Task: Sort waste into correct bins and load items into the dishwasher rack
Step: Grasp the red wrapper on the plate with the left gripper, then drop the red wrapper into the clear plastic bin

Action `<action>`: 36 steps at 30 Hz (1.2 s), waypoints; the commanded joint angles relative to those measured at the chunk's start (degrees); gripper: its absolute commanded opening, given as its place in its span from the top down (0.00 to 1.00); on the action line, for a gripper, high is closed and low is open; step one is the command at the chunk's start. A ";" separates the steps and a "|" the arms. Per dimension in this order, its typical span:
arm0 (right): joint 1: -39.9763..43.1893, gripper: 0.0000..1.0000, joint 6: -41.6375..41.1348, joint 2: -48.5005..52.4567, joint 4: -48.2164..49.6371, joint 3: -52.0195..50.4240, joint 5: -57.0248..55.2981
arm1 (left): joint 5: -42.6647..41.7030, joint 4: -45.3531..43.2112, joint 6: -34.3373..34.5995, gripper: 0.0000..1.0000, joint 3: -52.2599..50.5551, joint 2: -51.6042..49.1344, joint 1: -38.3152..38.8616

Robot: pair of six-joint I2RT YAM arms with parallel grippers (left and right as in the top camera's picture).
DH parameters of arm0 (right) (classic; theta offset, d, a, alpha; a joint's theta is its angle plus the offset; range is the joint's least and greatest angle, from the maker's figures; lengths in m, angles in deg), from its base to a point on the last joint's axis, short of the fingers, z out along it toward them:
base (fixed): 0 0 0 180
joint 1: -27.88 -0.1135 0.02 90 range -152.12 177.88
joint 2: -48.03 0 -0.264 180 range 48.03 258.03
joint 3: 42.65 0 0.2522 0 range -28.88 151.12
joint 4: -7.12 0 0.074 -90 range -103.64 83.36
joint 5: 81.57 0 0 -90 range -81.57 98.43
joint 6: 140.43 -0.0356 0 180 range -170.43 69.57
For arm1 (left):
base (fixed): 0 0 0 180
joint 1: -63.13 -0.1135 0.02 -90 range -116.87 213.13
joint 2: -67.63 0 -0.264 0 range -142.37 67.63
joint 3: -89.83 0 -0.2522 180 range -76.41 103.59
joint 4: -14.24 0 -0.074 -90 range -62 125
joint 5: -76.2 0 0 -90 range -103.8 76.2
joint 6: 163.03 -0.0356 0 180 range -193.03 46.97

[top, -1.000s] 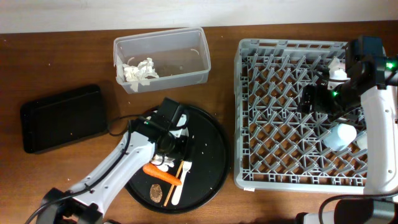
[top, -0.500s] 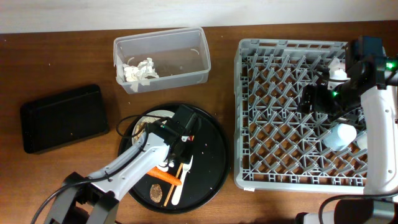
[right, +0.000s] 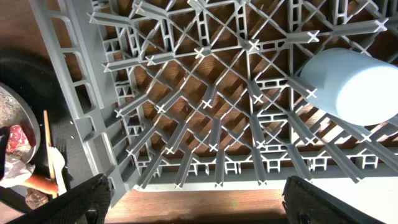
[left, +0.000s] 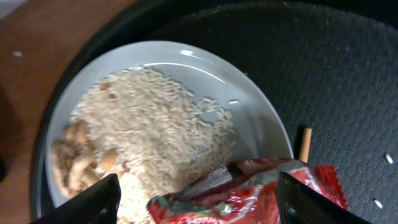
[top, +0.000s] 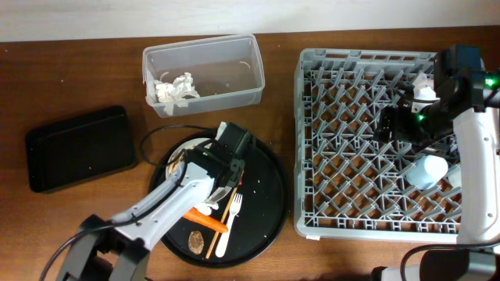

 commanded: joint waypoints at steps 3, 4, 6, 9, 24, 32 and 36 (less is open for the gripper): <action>0.02 0.08 -0.20 -1.11 -0.46 0.07 -0.13 | -7.15 -0.26 -7.32 0.27 0.72 -4.61 0.28; 0.02 0.08 -0.20 -1.11 -0.44 0.07 -0.13 | -6.97 -0.26 -7.50 0.29 0.72 -4.59 0.28; 0.02 0.08 -0.17 -1.11 -0.44 0.07 -0.13 | -6.95 -0.11 -7.48 0.41 0.72 -4.59 0.28; 0.02 0.08 -0.17 -1.11 -0.44 0.07 -0.13 | -6.80 0.00 -7.48 0.57 0.74 -4.52 0.28; 0.02 0.08 -0.20 -1.11 -0.42 0.07 -0.13 | 3.41 -4.02 -7.48 1.00 12.55 4.59 -6.16; 0.02 0.08 -0.20 -1.11 -0.39 0.07 -0.13 | -6.78 -38.05 -7.45 0.99 12.85 -2.40 -19.04; 0.02 0.08 -0.17 -1.11 -0.39 0.07 -0.13 | -6.75 -46.31 -7.45 0.99 12.85 -10.36 -19.08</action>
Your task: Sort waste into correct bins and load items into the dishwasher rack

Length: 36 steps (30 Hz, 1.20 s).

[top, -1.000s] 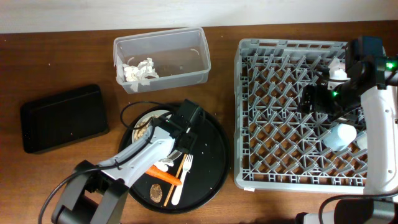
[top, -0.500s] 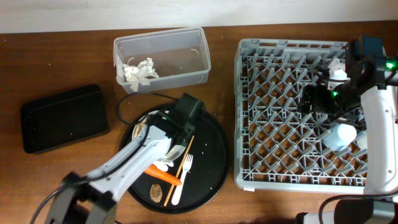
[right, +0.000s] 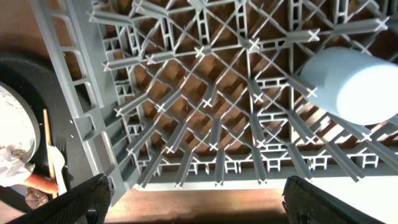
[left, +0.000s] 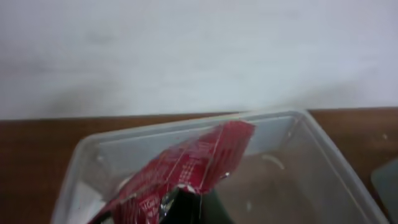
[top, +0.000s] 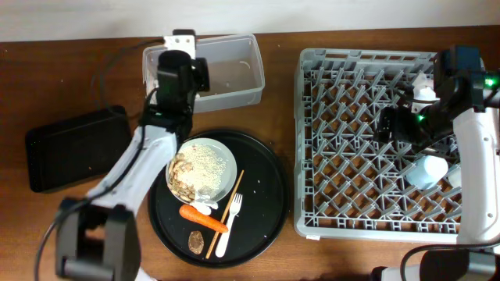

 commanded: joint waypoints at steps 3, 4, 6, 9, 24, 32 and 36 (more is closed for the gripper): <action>0.02 0.08 -0.22 -1.07 -0.15 0.09 -0.13 | -1.29 -9.16 0.09 0.77 0.13 -11.21 -0.13; 0.02 0.08 -0.20 -1.07 -0.15 0.09 -0.13 | -1.29 -9.79 0.09 0.60 0.13 -11.85 -0.13; 0.02 0.08 -0.20 -1.07 -0.15 0.09 -0.13 | -1.27 -11.10 0.07 0.16 0.17 -12.13 -0.15; 0.02 0.07 -0.20 -1.07 -0.17 0.09 -0.15 | -1.29 -11.02 0.07 0.01 0.28 -10.19 -0.15; 0.02 0.07 -0.20 -1.07 -0.15 0.09 -0.13 | -24.81 70.60 3.61 0.01 -0.72 11.32 6.88; 0.02 0.07 -0.20 -1.07 -0.26 0.09 -0.13 | -24.83 67.78 7.02 0.01 -13.11 11.32 6.88; 0.02 0.07 -0.20 -1.07 -0.39 0.09 -0.13 | -24.61 59.69 7.21 0.02 -19.04 11.32 6.88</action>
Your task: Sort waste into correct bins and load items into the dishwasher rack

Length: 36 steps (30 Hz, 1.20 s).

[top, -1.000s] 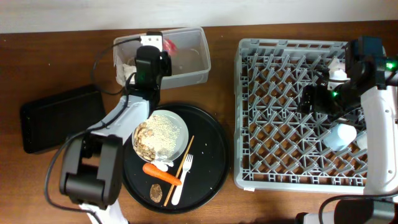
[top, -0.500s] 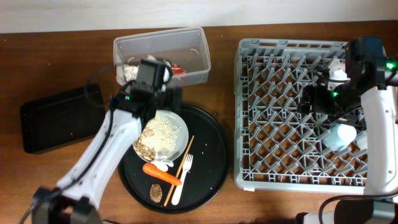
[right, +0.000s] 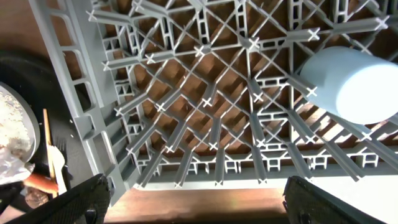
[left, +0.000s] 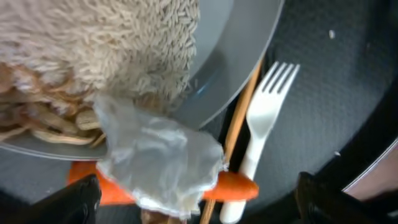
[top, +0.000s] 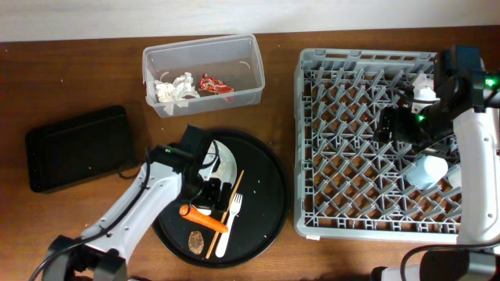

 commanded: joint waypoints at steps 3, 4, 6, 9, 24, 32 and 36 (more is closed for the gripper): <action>0.02 0.07 -0.20 -1.01 -0.24 0.11 -0.13 | 1.14 -5.64 0.83 0.41 -3.58 0.11 0.11; 0.02 0.07 -0.20 -1.01 -0.24 0.11 -0.13 | 1.57 -5.84 0.81 0.45 -3.58 0.11 0.11; 0.02 0.07 -0.20 -1.01 -0.22 0.11 -0.13 | 1.57 -5.79 0.83 0.46 -3.58 0.11 0.11; 0.02 0.07 -0.20 -1.01 -0.22 0.11 -0.13 | 1.57 -5.18 0.83 0.60 -3.58 0.11 0.11; 0.02 0.07 -0.20 -1.01 -0.20 0.11 -0.13 | 22.73 -17.94 -0.11 1.00 22.53 2.16 -0.15; 0.02 0.07 -0.20 -1.01 -0.11 0.11 -0.13 | 23.47 -47.95 -0.28 0.99 22.53 -13.86 -5.31; 0.02 0.07 -0.20 -1.01 0.00 0.11 -0.15 | 23.50 -53.11 -0.31 0.48 22.53 -22.40 -6.12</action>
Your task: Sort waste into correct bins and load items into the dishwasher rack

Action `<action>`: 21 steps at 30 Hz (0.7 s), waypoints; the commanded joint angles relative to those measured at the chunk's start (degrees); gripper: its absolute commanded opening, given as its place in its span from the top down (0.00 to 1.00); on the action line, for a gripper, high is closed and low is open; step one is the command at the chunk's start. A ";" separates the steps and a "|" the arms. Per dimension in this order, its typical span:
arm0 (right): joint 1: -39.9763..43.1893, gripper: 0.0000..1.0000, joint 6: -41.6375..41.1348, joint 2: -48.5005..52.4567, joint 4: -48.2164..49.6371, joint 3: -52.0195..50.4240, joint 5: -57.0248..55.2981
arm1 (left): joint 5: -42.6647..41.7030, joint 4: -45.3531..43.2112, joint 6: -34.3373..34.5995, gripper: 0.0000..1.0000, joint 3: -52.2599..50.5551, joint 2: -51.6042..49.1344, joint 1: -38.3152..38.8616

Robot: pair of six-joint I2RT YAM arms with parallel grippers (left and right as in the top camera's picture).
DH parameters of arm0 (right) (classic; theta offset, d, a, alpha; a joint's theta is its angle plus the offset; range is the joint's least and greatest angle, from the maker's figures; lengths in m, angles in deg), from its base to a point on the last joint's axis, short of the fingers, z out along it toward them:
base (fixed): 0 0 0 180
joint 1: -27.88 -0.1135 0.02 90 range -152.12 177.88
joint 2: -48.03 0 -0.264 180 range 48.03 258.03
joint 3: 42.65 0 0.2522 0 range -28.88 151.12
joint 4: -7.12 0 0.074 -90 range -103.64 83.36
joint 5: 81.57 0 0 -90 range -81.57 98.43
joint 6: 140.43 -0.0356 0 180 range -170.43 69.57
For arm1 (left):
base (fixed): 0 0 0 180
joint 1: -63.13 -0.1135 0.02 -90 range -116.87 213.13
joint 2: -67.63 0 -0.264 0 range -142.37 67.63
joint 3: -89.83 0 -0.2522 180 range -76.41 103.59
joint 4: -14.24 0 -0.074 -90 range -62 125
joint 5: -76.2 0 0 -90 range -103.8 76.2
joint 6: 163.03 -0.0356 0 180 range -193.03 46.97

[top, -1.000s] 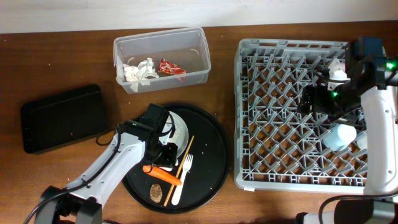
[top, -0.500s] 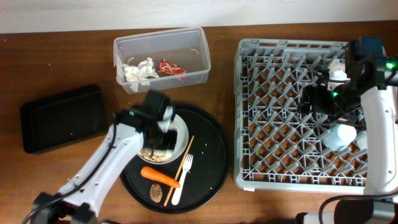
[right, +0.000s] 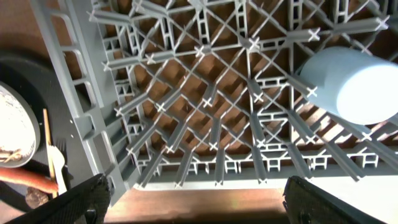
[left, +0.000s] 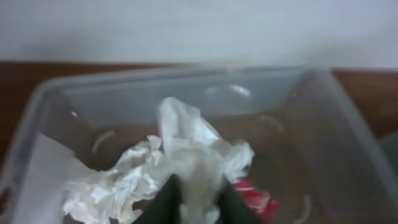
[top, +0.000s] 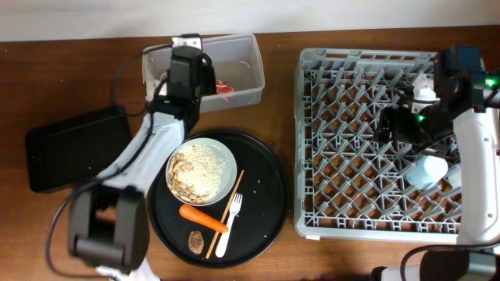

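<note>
My left gripper (top: 186,69) hangs over the clear plastic bin (top: 238,55), shut on a crumpled whitish wrapper (left: 193,152). Its dark fingers (left: 166,202) pinch the wrapper's lower end. Below it in the bin lie white tissue (left: 115,183) and a red wrapper (left: 256,196), which also shows in the overhead view as the red wrapper (top: 223,86). My right gripper (right: 199,202) stands open over the grey dishwasher rack (top: 344,148), nothing between its fingers. A pale blue cup (right: 351,84) lies in the rack.
A black round tray (top: 262,191) holds a plate (top: 223,160) of rice and scraps, a carrot (top: 203,218), a white fork (top: 231,225) and a chopstick (top: 229,204). A black bin (top: 78,148) sits at the left.
My left gripper was open around the crumpled whitish wrapper by the plate and carrot. Now it is shut on that wrapper over the clear bin. The right arm has not moved.
My left gripper stood open around a red wrapper on the plate. Then it held that wrapper over the clear bin. After that the red wrapper lay in the bin and the gripper was back at the tray. Now a whitish wrapper is held over the bin.
</note>
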 commanded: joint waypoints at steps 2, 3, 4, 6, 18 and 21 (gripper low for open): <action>0.02 0.07 -0.15 -1.01 -0.17 0.11 -0.13 | 0.42 -3.28 -0.42 0.31 -0.07 -3.43 -0.31; 0.02 0.07 -0.15 -1.01 -0.15 0.11 -0.13 | 0.42 -3.48 -1.36 0.25 0.68 -3.06 -0.33; 0.02 0.07 -0.15 -1.01 -0.15 0.11 -0.13 | 0.46 -3.39 -2.58 0.20 1.31 -2.67 -0.37; 0.02 0.07 -0.15 -1.01 -0.17 0.11 -0.13 | 0.42 -3.43 -3.23 0.19 1.99 -1.62 -0.35; 0.02 0.07 -0.15 -1.01 -0.26 0.11 -0.13 | -11.65 2.58 -0.92 0.01 2.27 0.02 -5.70; 0.02 0.07 -0.15 -1.01 -0.11 0.11 -0.13 | -15.37 11.69 -10.40 0.01 4.83 0.00 -6.12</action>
